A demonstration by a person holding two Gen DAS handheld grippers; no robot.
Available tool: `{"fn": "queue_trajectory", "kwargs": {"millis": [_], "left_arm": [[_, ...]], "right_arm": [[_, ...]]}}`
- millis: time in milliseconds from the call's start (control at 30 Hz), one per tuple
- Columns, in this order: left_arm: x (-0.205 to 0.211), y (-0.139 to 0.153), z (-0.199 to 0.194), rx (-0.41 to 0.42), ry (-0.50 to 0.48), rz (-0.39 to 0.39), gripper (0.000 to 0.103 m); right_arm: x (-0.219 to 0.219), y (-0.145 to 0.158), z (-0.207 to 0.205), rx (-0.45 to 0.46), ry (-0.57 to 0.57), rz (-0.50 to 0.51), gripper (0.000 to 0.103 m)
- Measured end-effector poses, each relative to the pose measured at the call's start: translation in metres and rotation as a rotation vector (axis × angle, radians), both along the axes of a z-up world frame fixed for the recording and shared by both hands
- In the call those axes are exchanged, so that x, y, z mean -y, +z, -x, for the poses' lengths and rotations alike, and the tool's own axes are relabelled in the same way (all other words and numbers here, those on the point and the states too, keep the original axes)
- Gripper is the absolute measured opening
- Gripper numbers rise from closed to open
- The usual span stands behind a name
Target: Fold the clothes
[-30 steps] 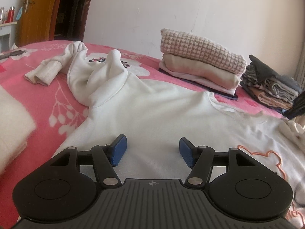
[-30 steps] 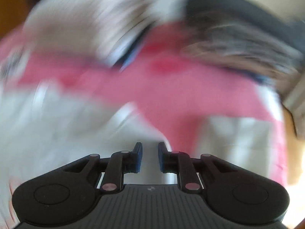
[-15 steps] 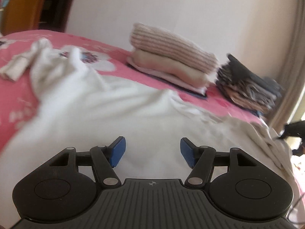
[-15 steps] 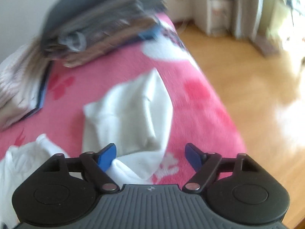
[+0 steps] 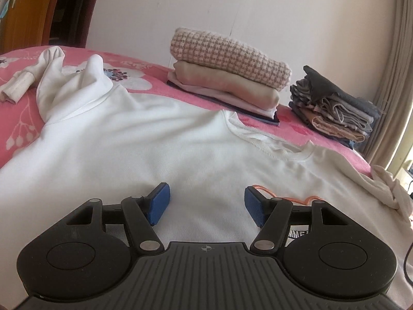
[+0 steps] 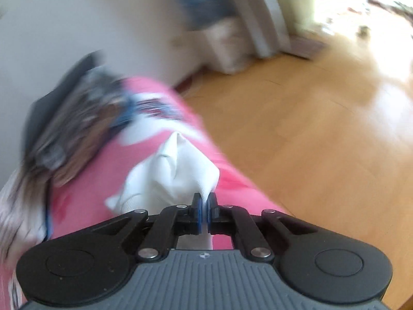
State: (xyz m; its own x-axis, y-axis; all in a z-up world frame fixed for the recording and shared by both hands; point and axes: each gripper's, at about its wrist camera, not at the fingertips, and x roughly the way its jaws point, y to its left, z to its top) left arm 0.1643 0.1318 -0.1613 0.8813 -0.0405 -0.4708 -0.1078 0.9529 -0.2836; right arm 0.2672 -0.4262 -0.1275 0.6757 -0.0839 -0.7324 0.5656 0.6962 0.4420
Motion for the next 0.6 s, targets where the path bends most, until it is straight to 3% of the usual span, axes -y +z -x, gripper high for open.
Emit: {"fn": "queue_trajectory", "kwargs": {"millis": [100, 200, 267, 333, 400, 433, 467, 600], "left_arm": [[0.000, 0.000, 0.000, 0.003, 0.000, 0.002, 0.064], [0.000, -0.001, 0.000, 0.005, 0.001, 0.004, 0.064], [0.000, -0.001, 0.000, 0.006, 0.001, 0.002, 0.064], [0.000, -0.001, 0.001, 0.008, 0.002, -0.001, 0.064], [0.000, -0.002, 0.001, 0.009, 0.002, -0.001, 0.064], [0.000, -0.002, 0.001, 0.010, 0.002, 0.001, 0.064], [0.000, -0.002, 0.001, 0.011, 0.002, 0.003, 0.064], [-0.002, -0.002, 0.001, 0.015, 0.001, 0.016, 0.064]], "right_arm": [[-0.012, 0.014, 0.015, 0.000, -0.078, 0.151, 0.011], [-0.039, 0.041, 0.029, 0.076, -0.067, 0.327, 0.012], [-0.077, 0.058, 0.034, 0.152, 0.146, 0.450, 0.013], [-0.120, 0.063, 0.037, 0.180, 0.435, 0.527, 0.015], [-0.166, 0.055, 0.040, 0.150, 0.719, 0.533, 0.015], [-0.184, 0.047, 0.041, 0.114, 0.806, 0.517, 0.015], [-0.192, 0.039, 0.037, 0.087, 0.837, 0.512, 0.015], [-0.183, 0.013, -0.006, 0.014, 0.717, 0.540, 0.013]]}}
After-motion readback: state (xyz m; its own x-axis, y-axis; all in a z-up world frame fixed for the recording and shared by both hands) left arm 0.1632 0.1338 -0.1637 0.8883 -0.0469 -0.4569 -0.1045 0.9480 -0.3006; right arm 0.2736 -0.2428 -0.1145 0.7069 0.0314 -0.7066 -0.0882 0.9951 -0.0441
